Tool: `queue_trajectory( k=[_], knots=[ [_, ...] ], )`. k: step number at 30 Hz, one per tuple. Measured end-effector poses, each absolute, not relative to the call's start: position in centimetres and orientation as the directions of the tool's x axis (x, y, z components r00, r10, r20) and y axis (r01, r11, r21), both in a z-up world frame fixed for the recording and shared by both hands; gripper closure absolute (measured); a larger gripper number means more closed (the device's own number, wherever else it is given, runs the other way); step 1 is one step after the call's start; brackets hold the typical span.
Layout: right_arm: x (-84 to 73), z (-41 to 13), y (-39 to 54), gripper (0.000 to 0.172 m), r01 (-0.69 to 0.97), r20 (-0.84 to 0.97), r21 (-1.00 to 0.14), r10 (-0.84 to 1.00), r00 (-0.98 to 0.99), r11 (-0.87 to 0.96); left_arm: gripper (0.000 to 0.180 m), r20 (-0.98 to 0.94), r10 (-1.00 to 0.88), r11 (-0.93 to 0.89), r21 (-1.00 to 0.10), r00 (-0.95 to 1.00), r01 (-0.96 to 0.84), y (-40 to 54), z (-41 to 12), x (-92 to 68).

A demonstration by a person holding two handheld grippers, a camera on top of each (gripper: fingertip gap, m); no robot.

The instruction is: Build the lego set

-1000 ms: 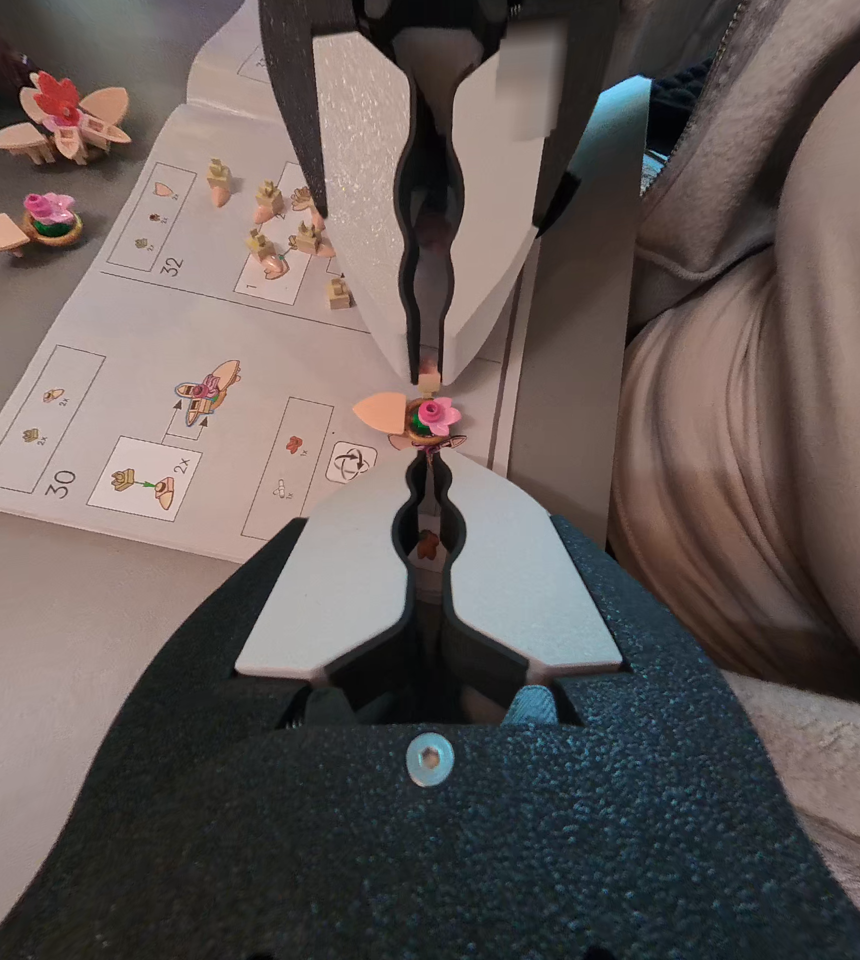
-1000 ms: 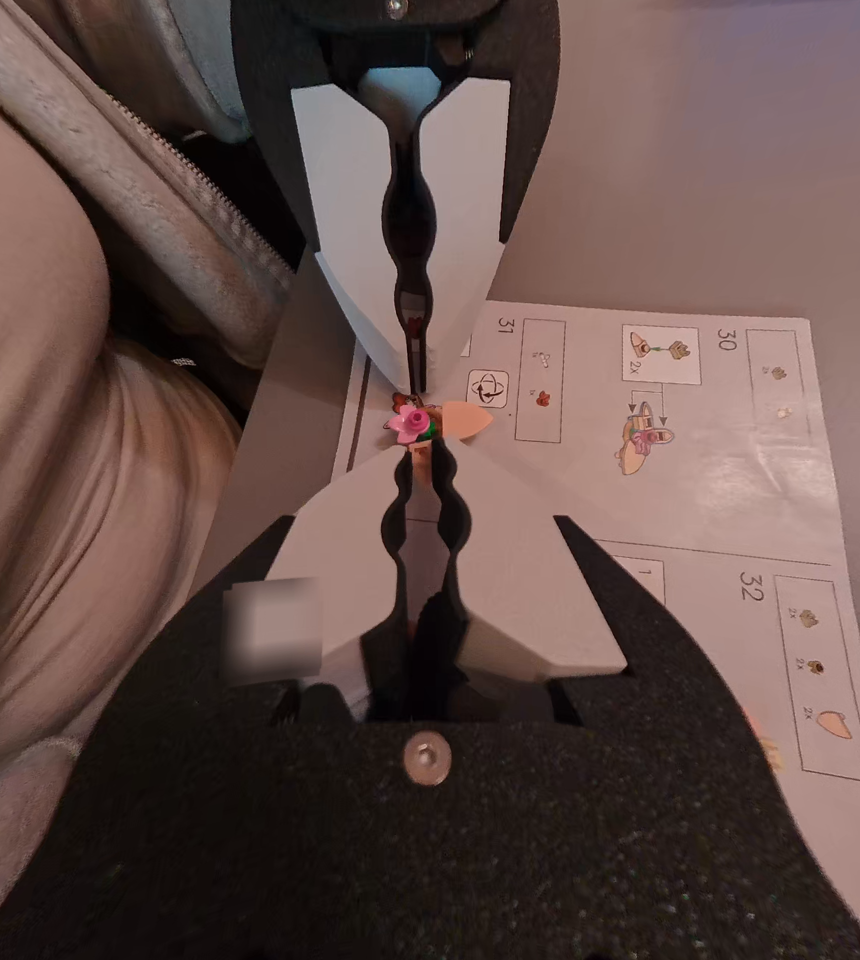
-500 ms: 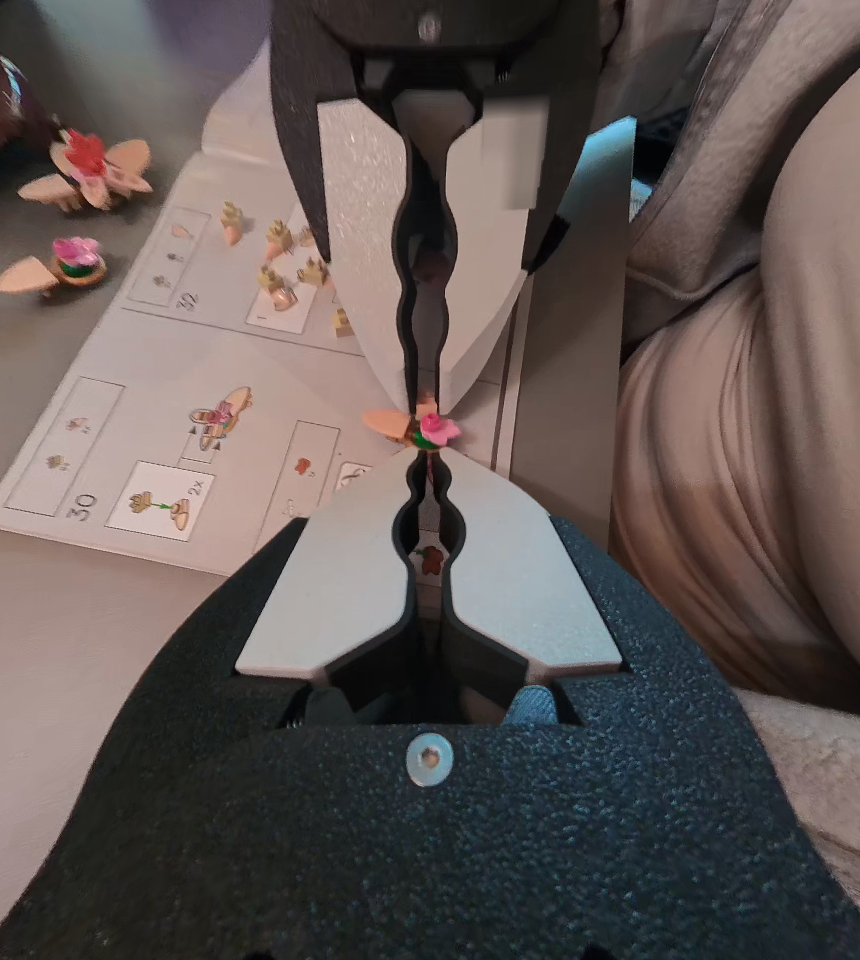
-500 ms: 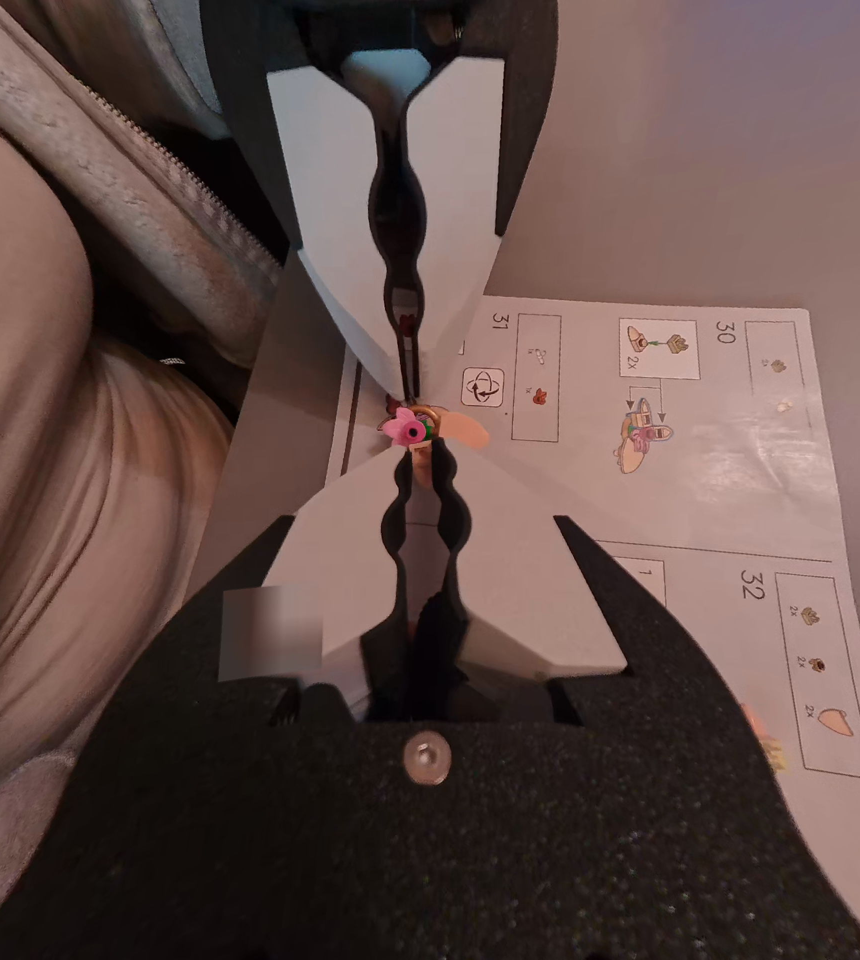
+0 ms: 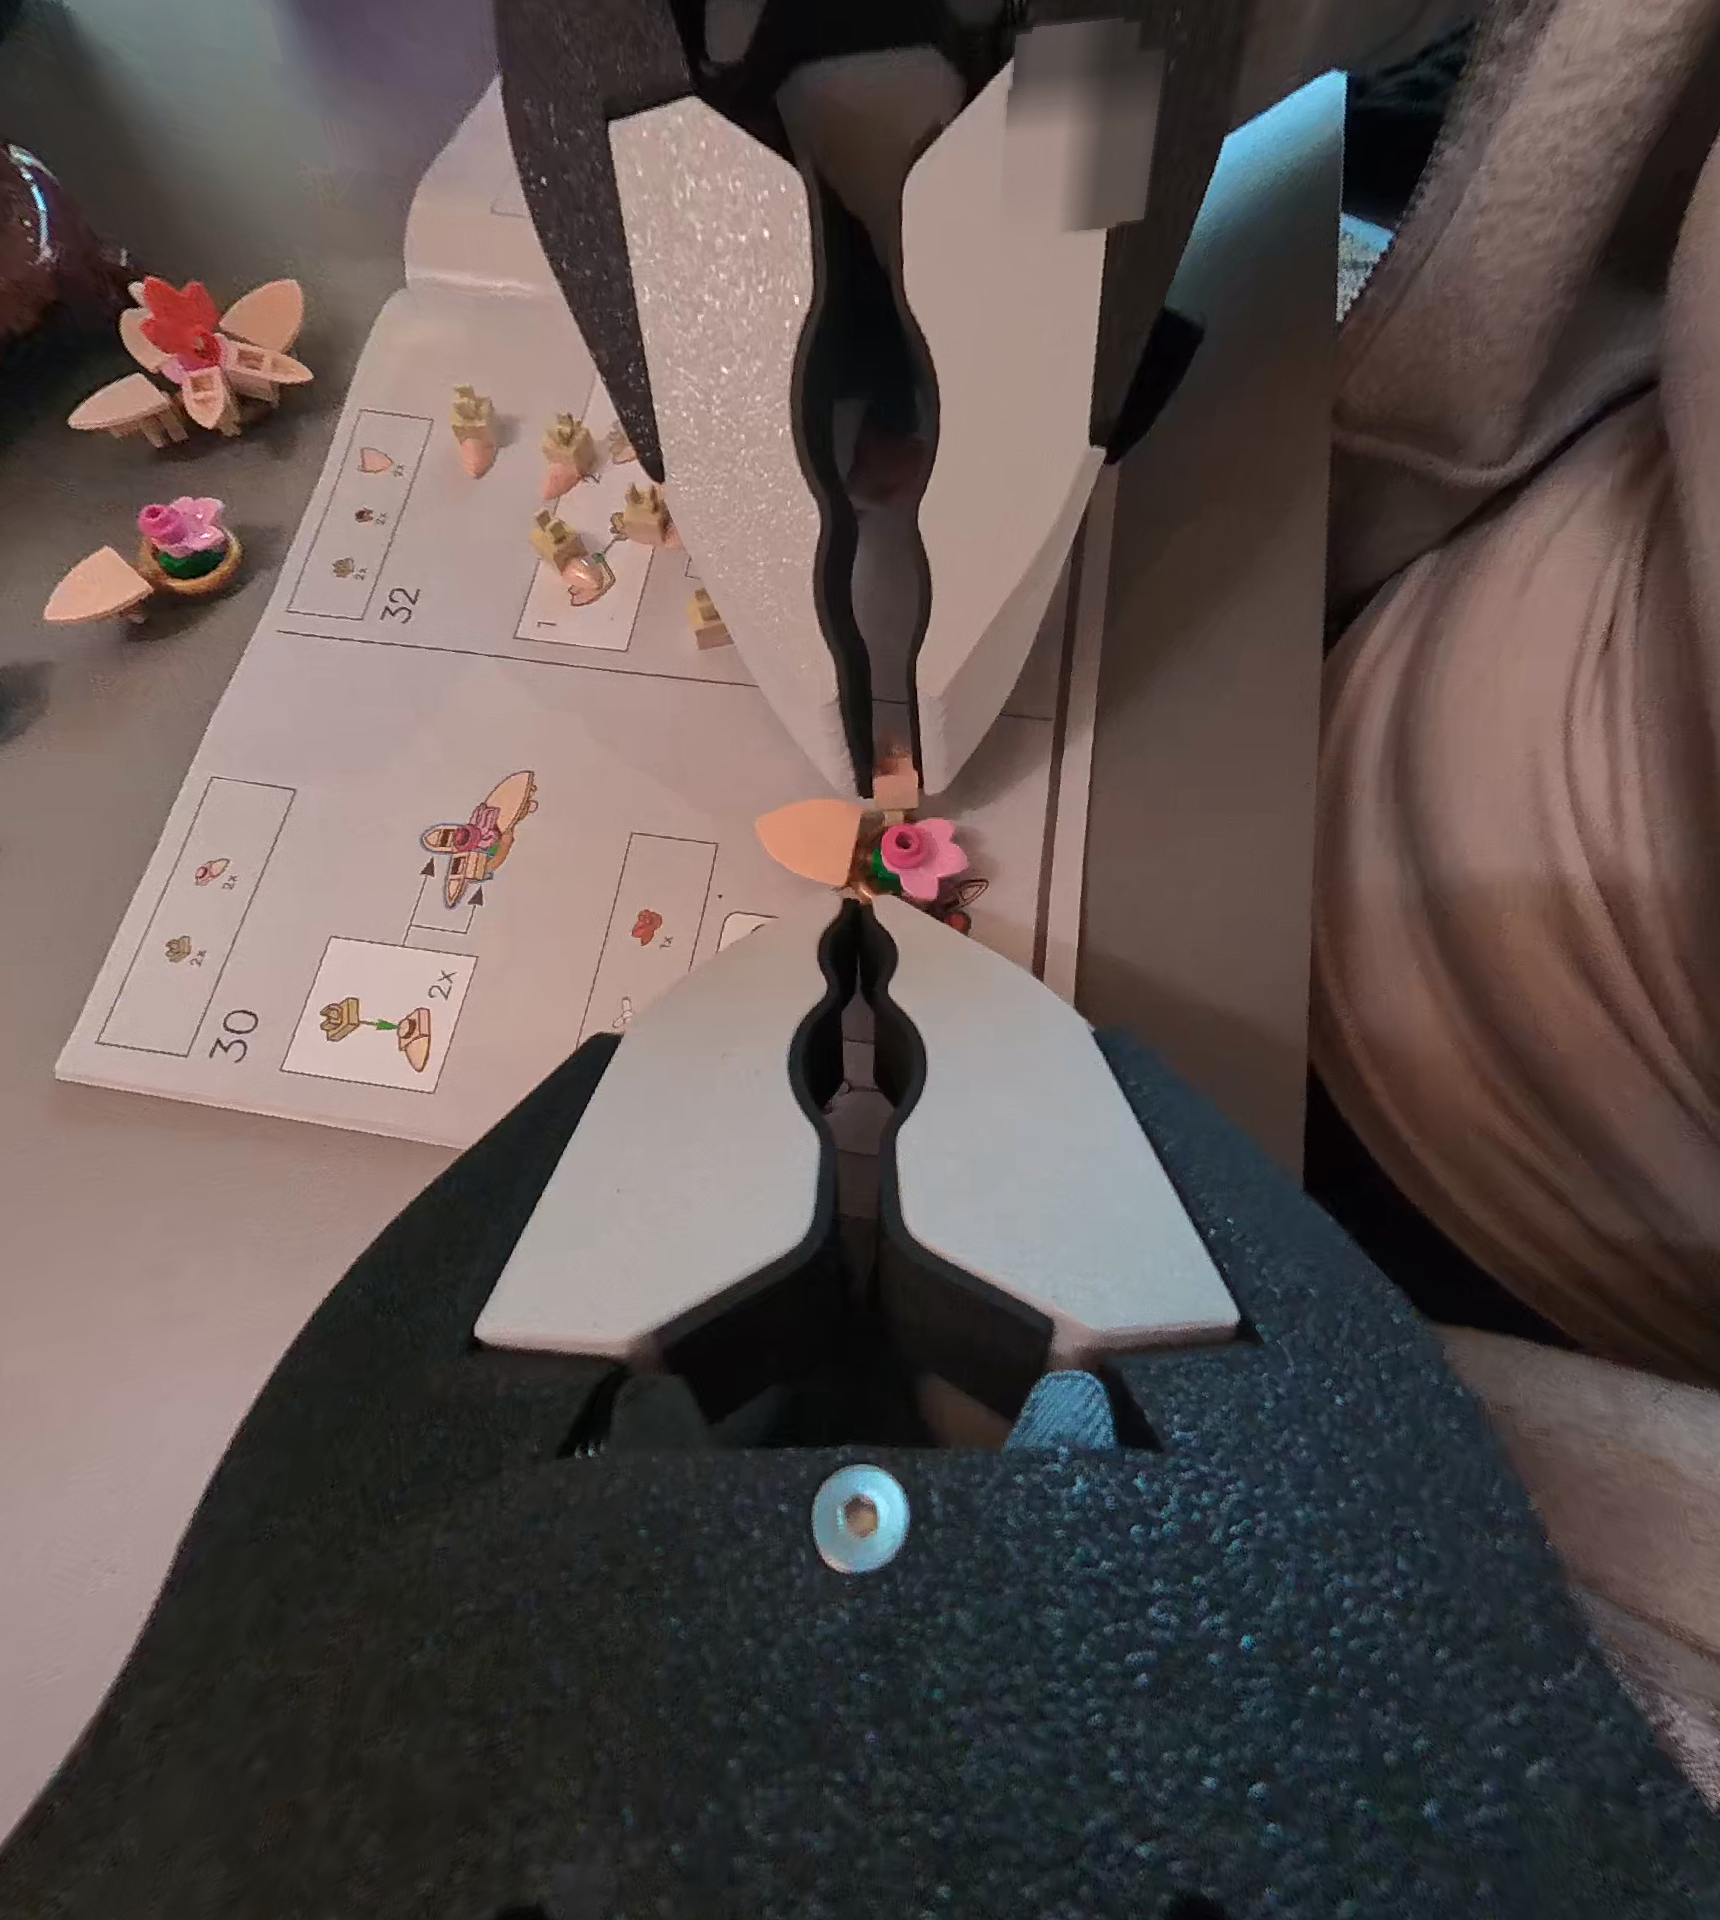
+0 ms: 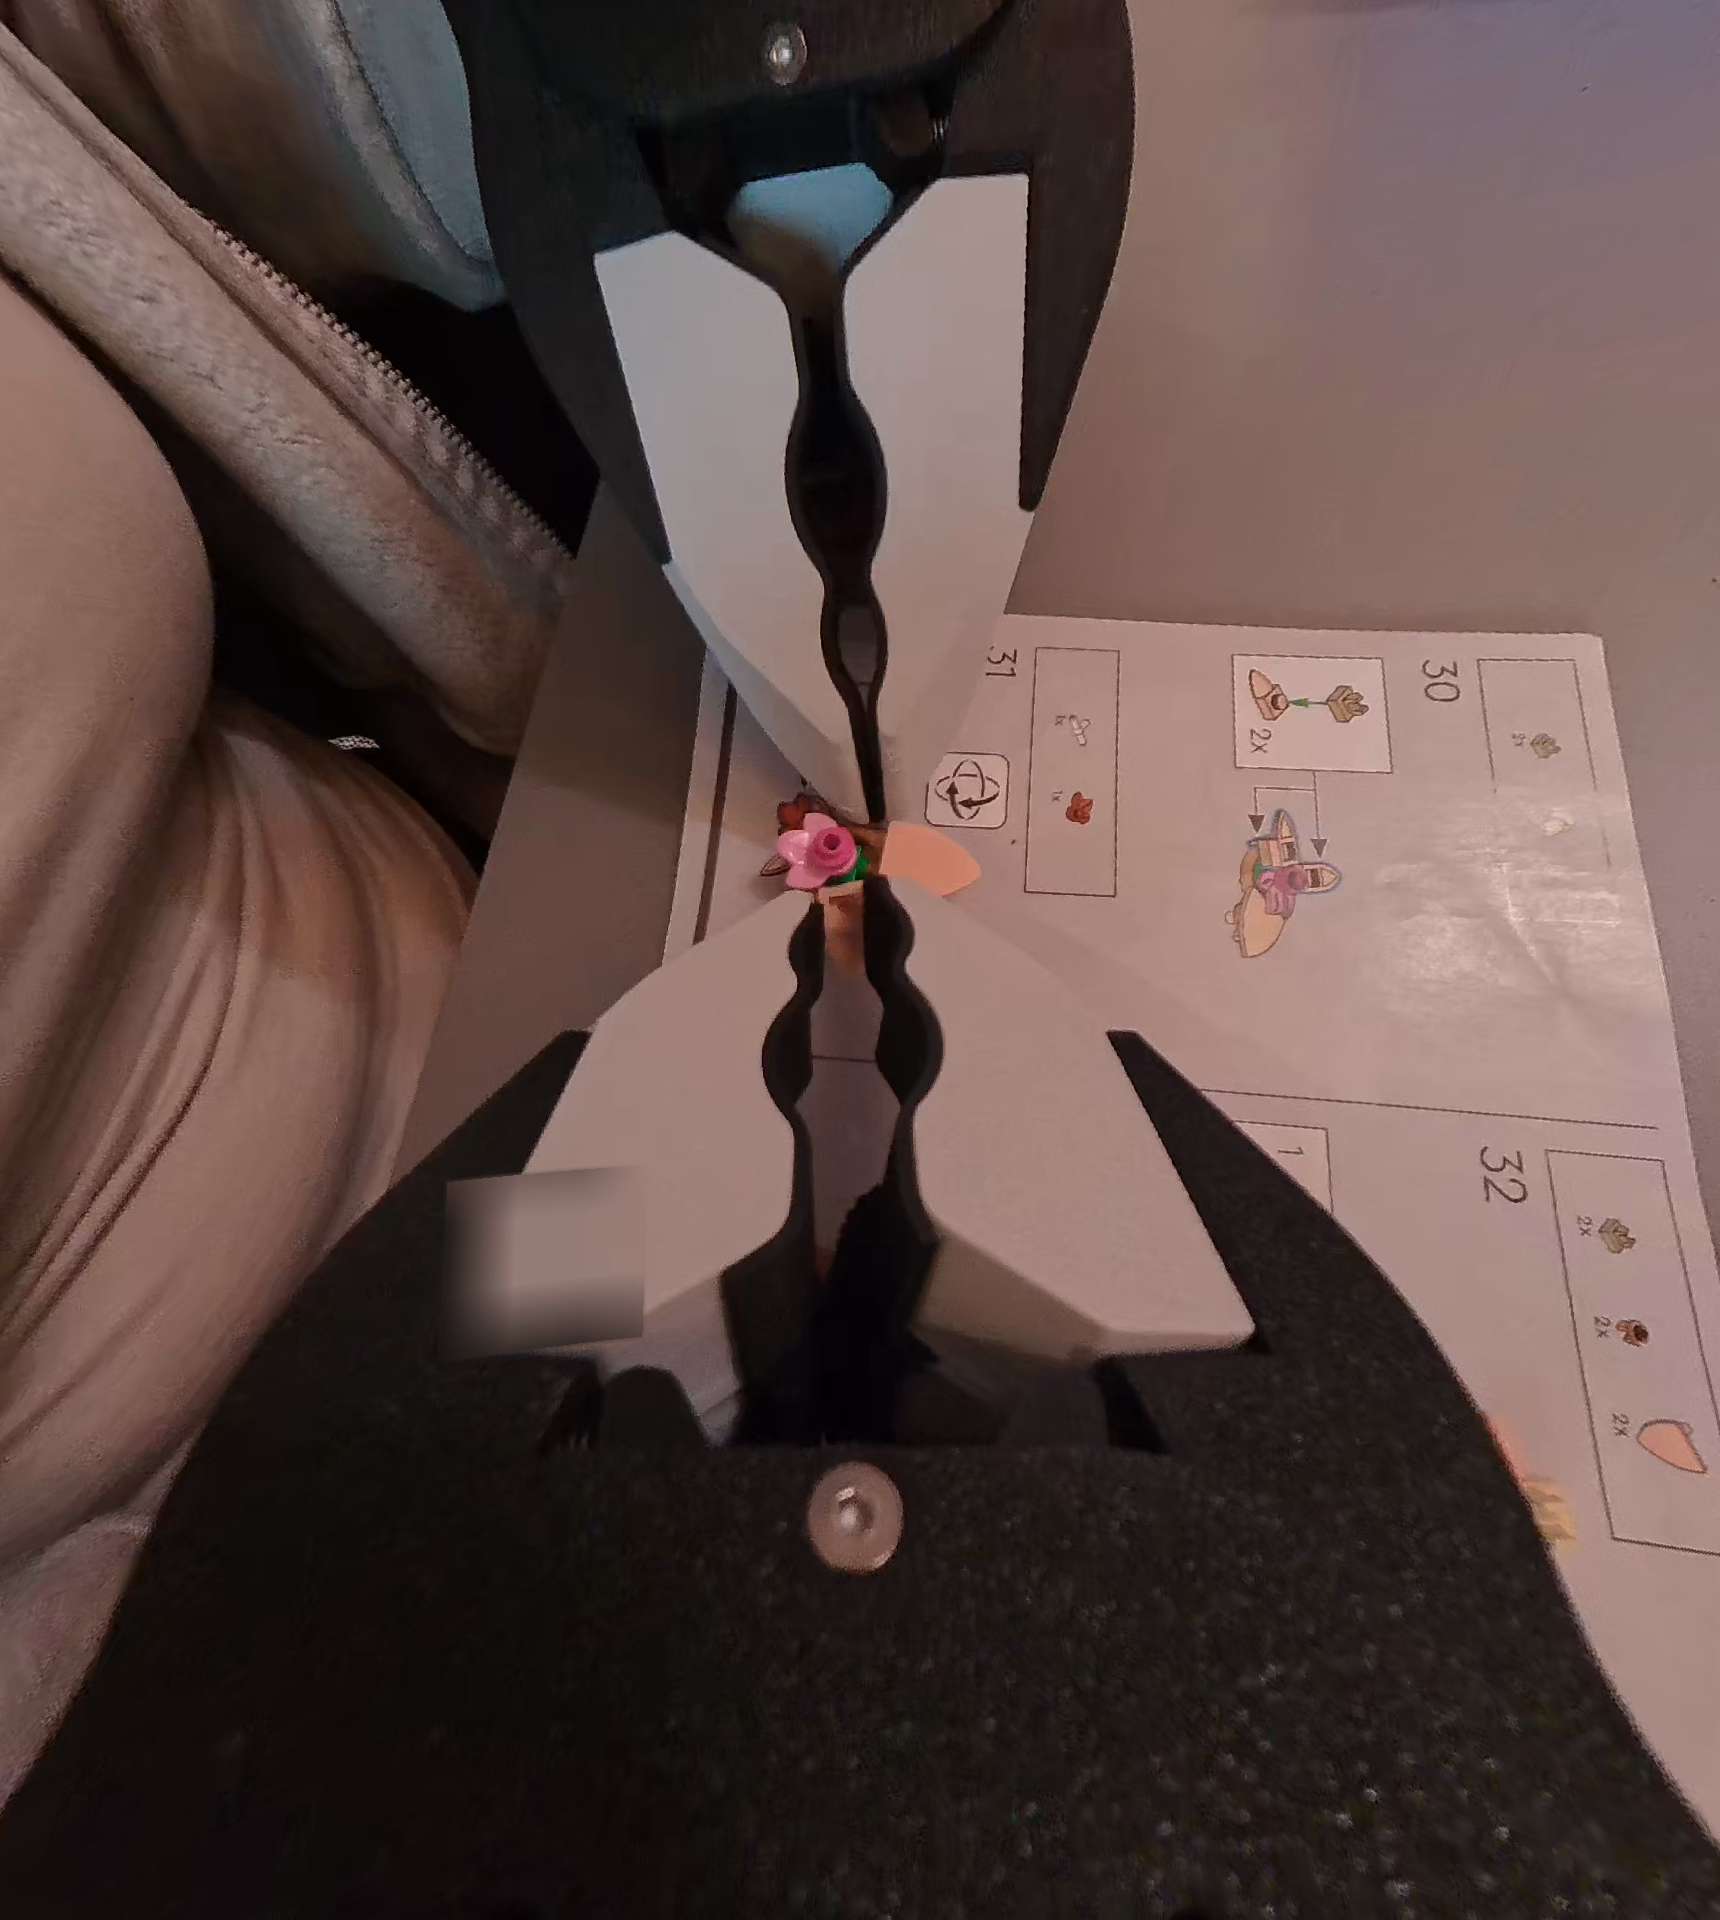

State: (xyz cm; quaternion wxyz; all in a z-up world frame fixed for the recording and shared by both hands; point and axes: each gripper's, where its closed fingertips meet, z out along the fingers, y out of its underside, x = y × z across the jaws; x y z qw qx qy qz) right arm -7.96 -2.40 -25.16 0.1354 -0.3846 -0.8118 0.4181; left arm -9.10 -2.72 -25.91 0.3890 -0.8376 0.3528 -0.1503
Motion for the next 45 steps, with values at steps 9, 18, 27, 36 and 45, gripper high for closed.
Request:
queue_trajectory(
  k=[9,18,27,36,45],
  knots=[
    [-7.89,-25.21,-2.50,0.166,0.518,-0.106,-0.778,0.738,-0.667,0.356,0.180,-0.030,-0.736,-0.389,-0.799,0.677,-0.458,-3.11,-24.97,-8.72],
    [-7.91,-25.40,-2.46,0.166,0.527,-0.104,-0.771,0.746,-0.658,0.358,0.180,-0.027,-0.746,-0.412,-0.767,0.666,-0.492,-3.09,-25.74,-8.51],
    [-7.93,-25.43,-2.53,0.166,0.540,-0.087,-0.750,0.752,-0.653,0.382,0.180,-0.018,-0.751,-0.415,-0.765,0.660,-0.493,-3.18,-25.81,-8.44],
    [-7.91,-25.50,-2.49,0.166,0.558,-0.087,-0.731,0.757,-0.648,0.394,0.180,-0.001,-0.752,-0.424,-0.764,0.659,-0.486,-3.20,-25.84,-8.42],
    [-7.83,-25.68,-2.41,0.166,0.567,-0.082,-0.719,0.761,-0.644,0.402,0.180,0.015,-0.753,-0.434,-0.762,0.658,-0.480,-3.24,-25.88,-8.40]
  ],
)
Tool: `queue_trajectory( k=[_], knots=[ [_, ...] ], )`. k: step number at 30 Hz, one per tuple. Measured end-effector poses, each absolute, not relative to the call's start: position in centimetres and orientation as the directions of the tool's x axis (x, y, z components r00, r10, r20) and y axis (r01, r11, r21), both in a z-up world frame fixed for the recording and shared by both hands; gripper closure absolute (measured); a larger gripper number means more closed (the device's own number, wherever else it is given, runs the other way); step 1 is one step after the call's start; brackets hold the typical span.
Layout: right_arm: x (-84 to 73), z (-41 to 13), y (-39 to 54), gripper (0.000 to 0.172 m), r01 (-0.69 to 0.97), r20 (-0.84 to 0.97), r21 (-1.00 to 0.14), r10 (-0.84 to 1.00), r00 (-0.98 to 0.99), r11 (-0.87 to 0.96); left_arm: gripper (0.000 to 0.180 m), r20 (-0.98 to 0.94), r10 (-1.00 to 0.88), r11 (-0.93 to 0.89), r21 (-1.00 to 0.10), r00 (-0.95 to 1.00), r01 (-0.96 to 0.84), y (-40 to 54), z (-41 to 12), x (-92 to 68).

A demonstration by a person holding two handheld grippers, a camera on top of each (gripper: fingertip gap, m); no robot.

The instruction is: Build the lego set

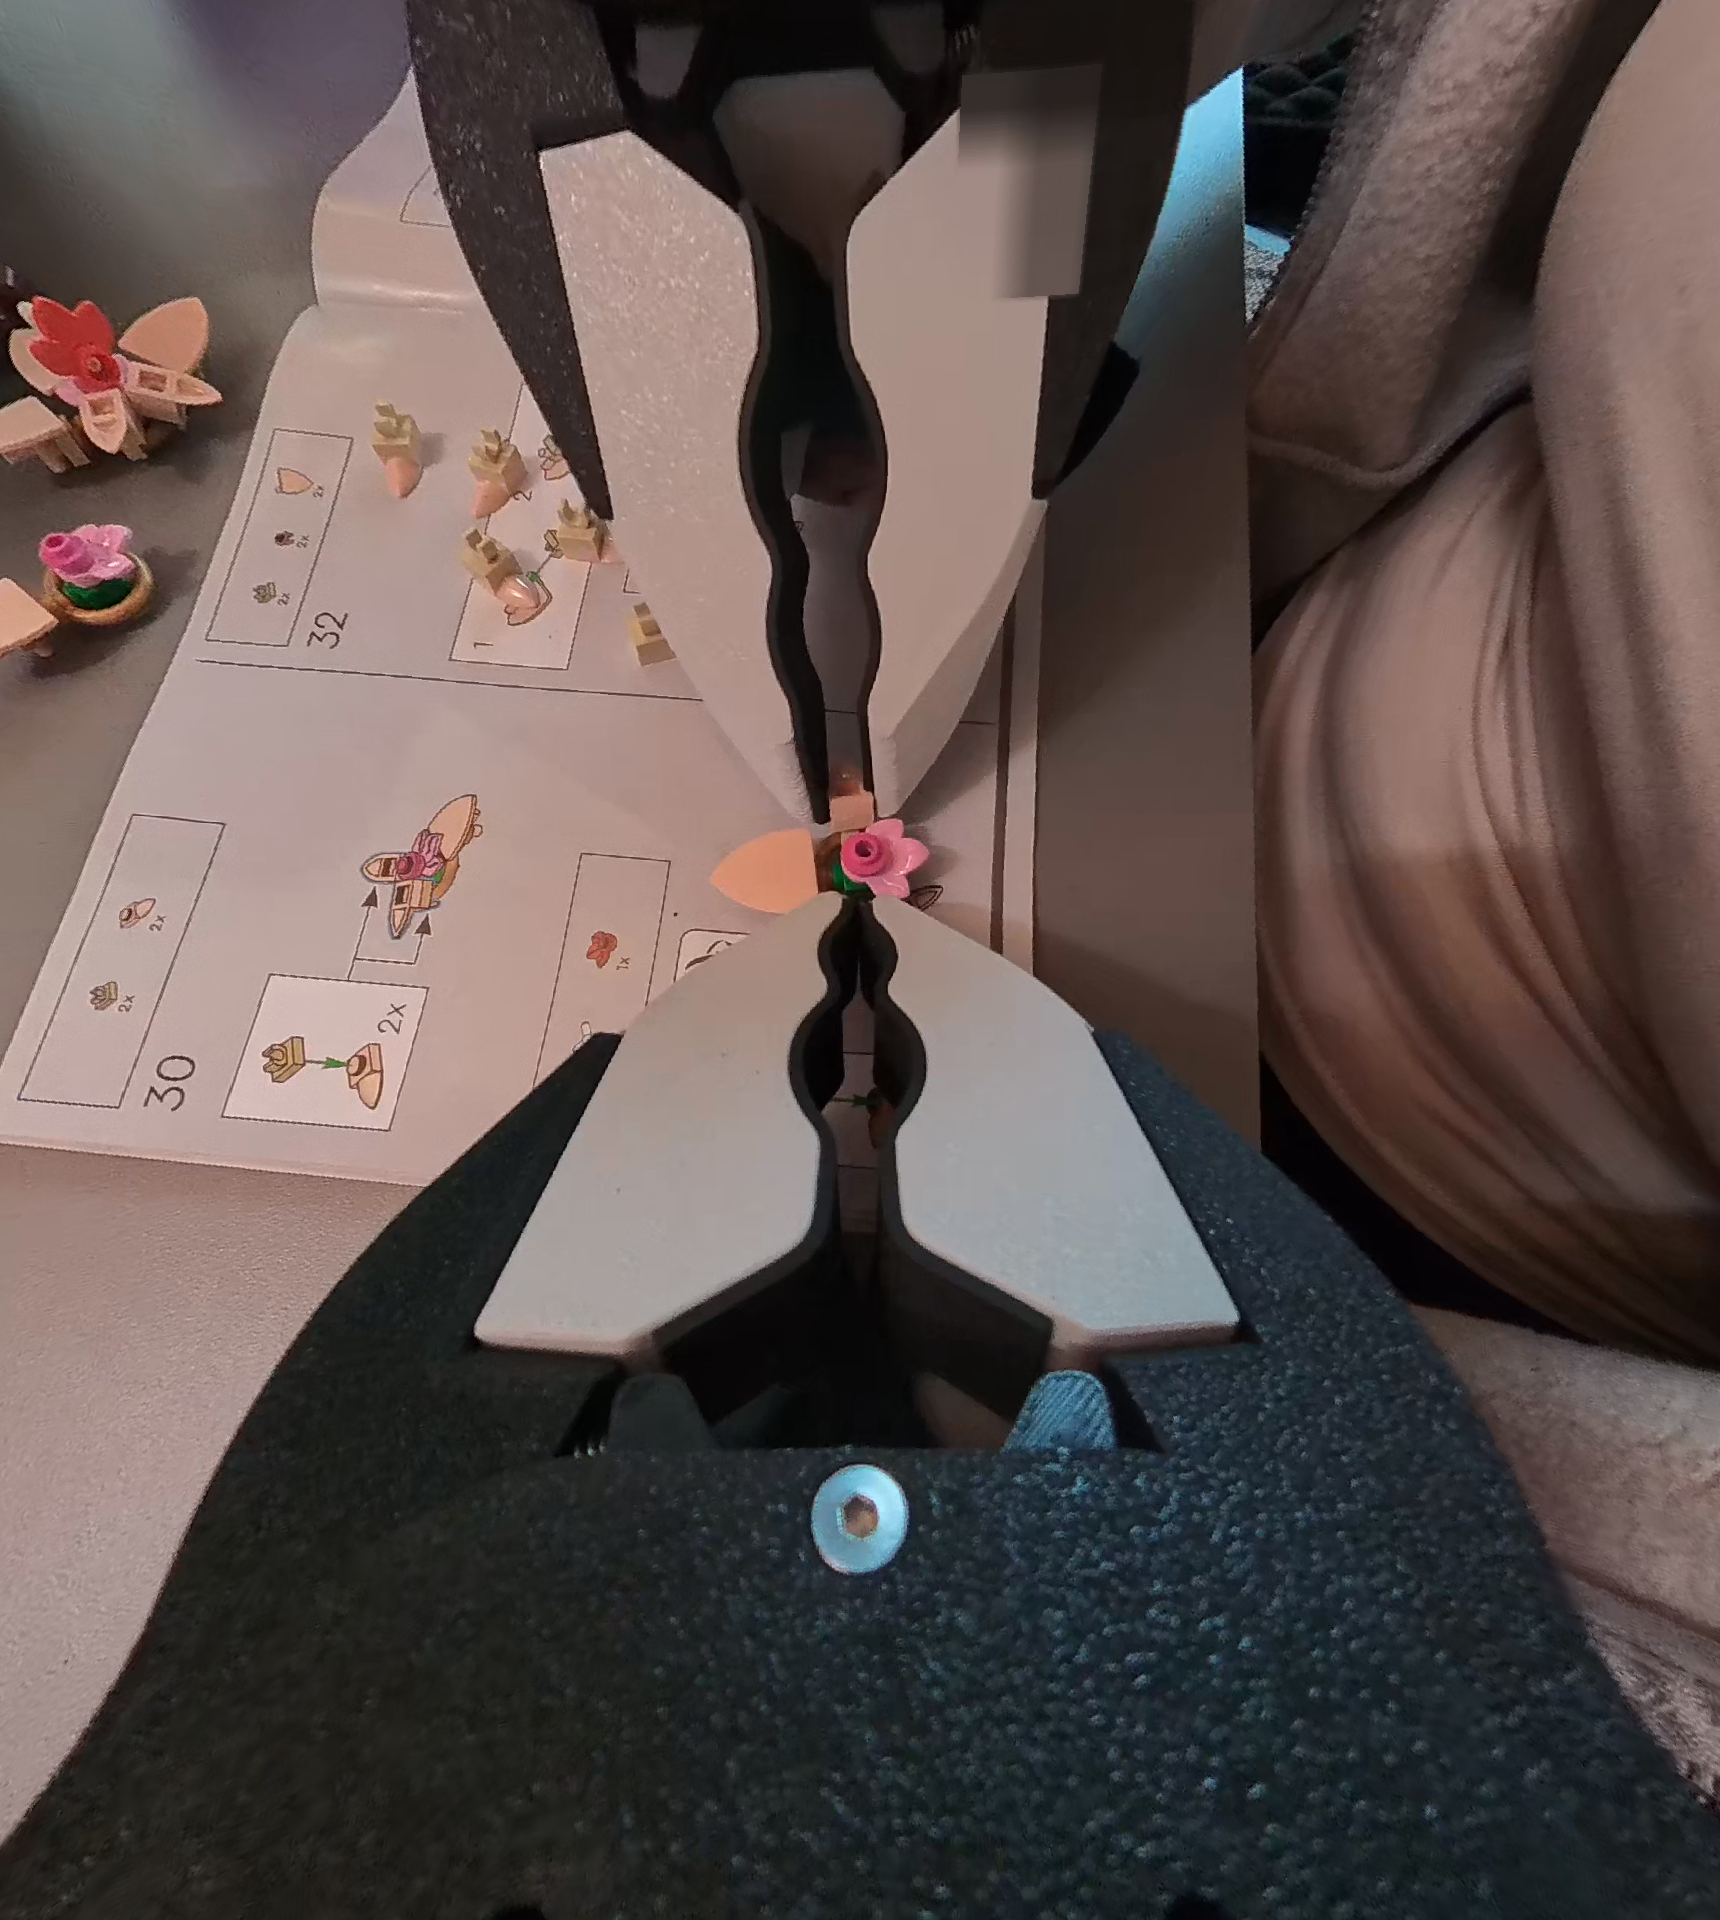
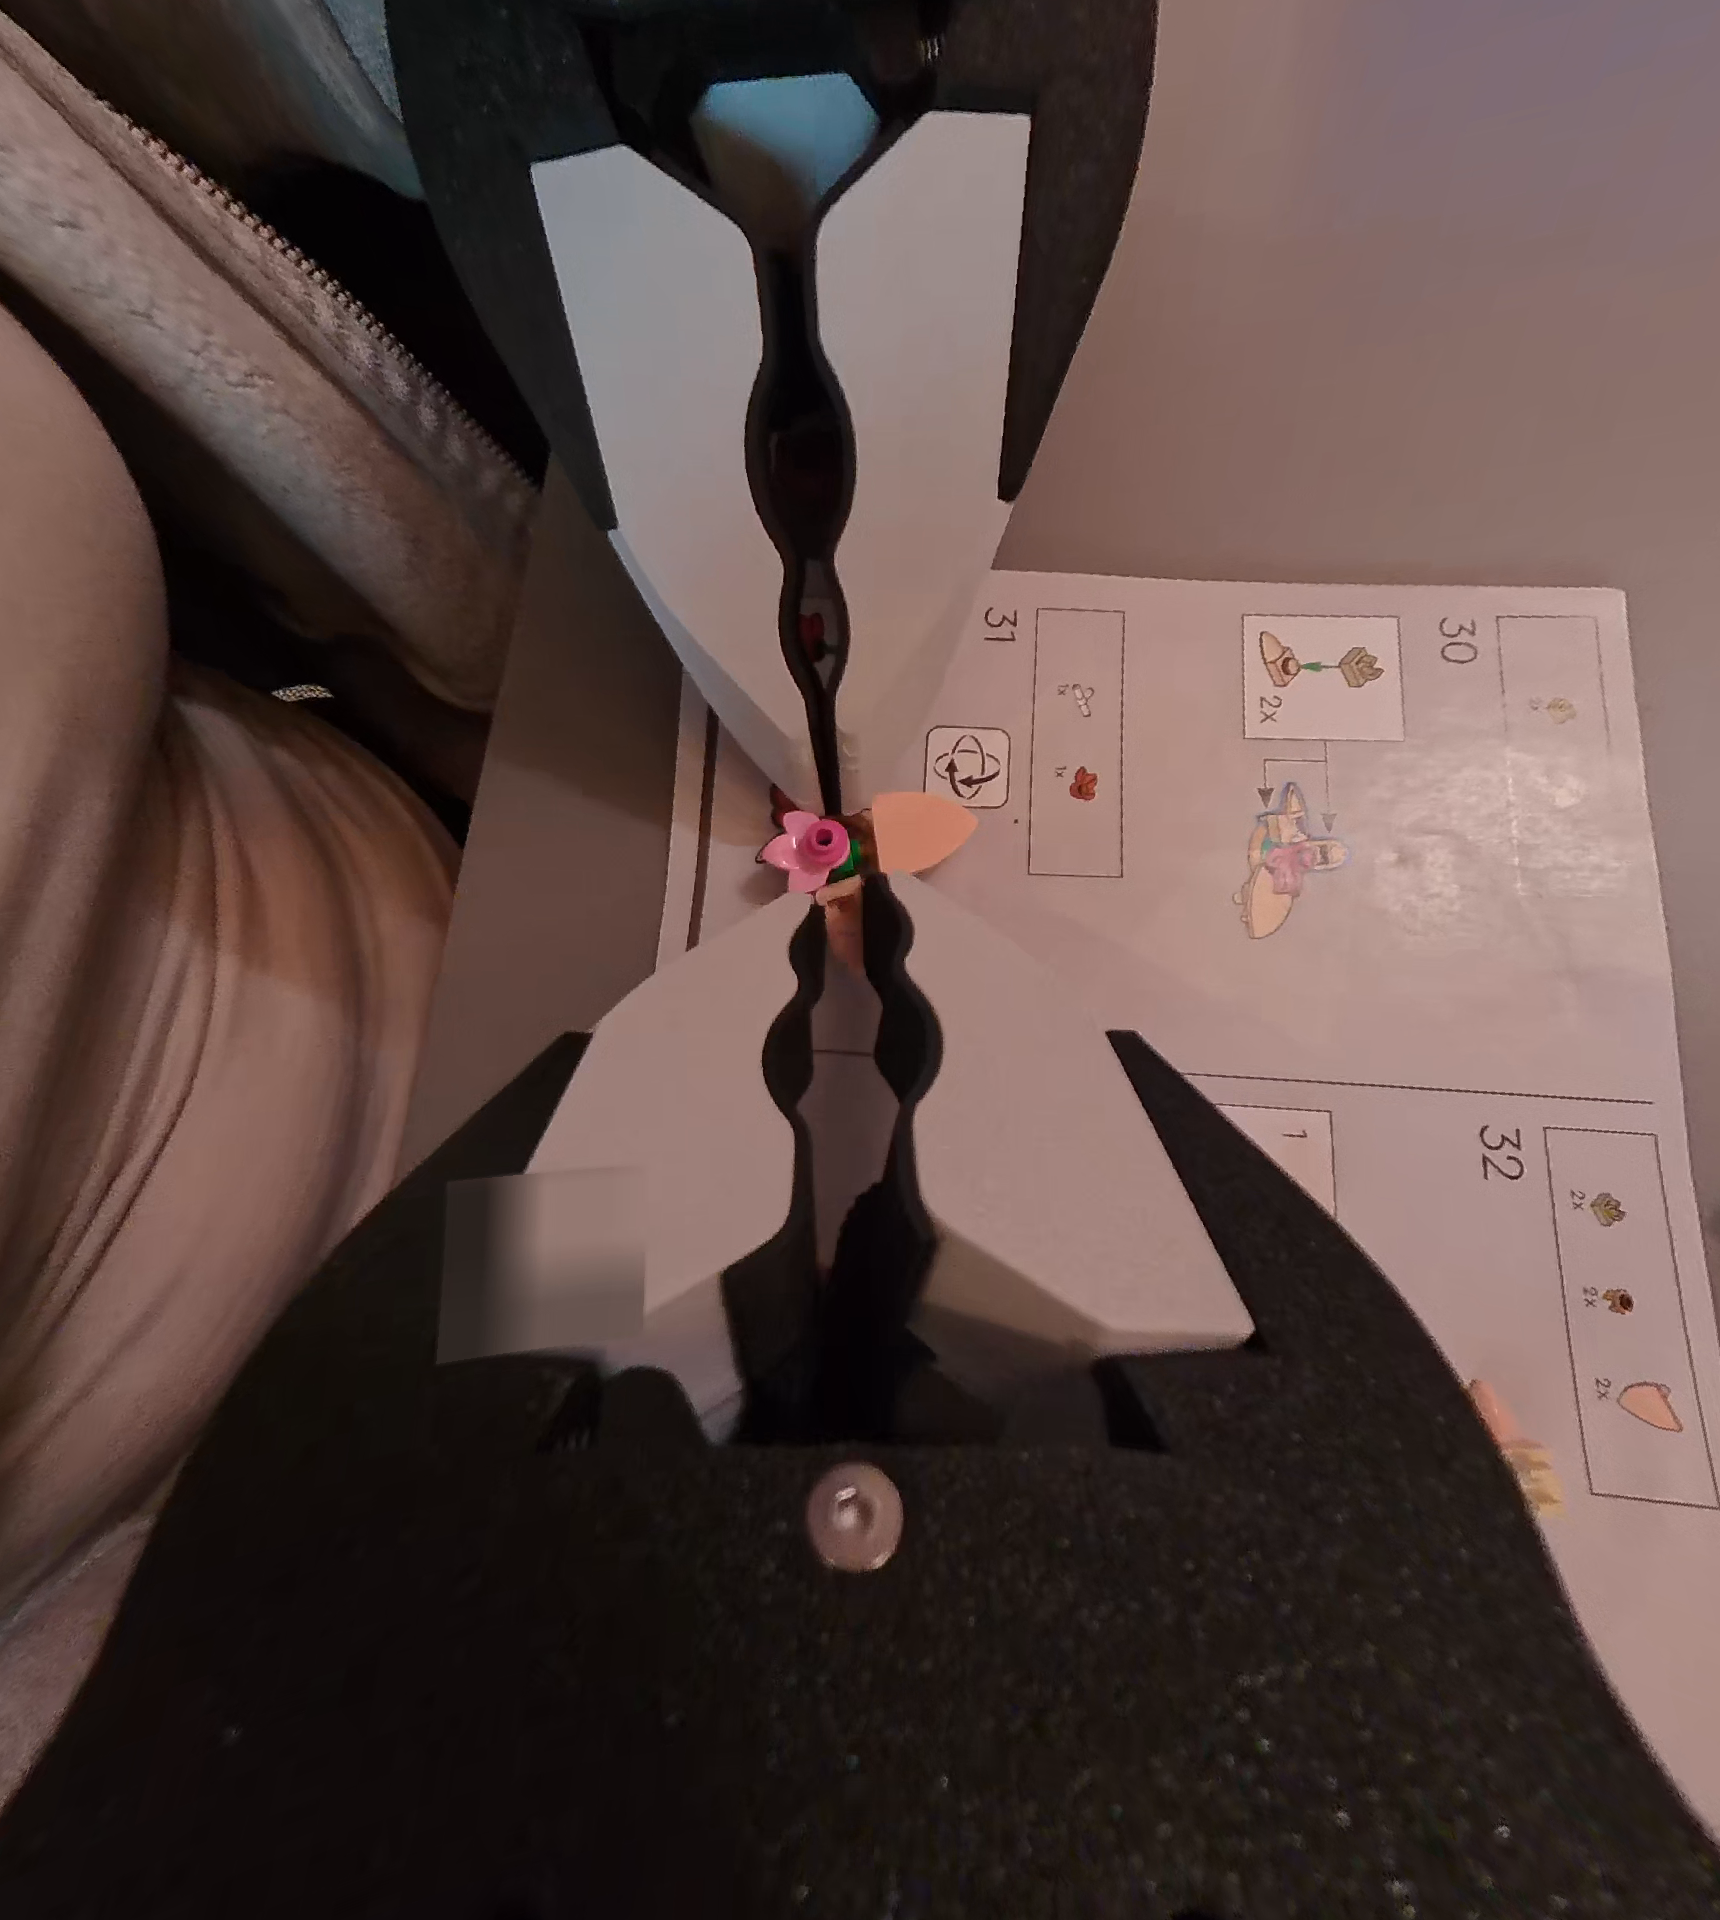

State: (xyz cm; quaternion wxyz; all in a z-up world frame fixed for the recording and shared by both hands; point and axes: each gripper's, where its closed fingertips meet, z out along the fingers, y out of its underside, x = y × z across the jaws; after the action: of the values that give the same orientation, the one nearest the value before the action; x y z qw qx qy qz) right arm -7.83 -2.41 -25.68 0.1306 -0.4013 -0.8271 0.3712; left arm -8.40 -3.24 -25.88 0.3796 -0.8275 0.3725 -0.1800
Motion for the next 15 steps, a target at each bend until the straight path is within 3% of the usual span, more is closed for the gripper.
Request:
queue_trajectory(
  k=[15],
  knots=[
    [-7.80,-25.75,-2.39,0.166,0.618,-0.101,-0.664,0.768,-0.632,0.421,0.180,0.034,-0.754,-0.443,-0.762,0.655,-0.471,-3.27,-25.87,-8.40]
  ],
)
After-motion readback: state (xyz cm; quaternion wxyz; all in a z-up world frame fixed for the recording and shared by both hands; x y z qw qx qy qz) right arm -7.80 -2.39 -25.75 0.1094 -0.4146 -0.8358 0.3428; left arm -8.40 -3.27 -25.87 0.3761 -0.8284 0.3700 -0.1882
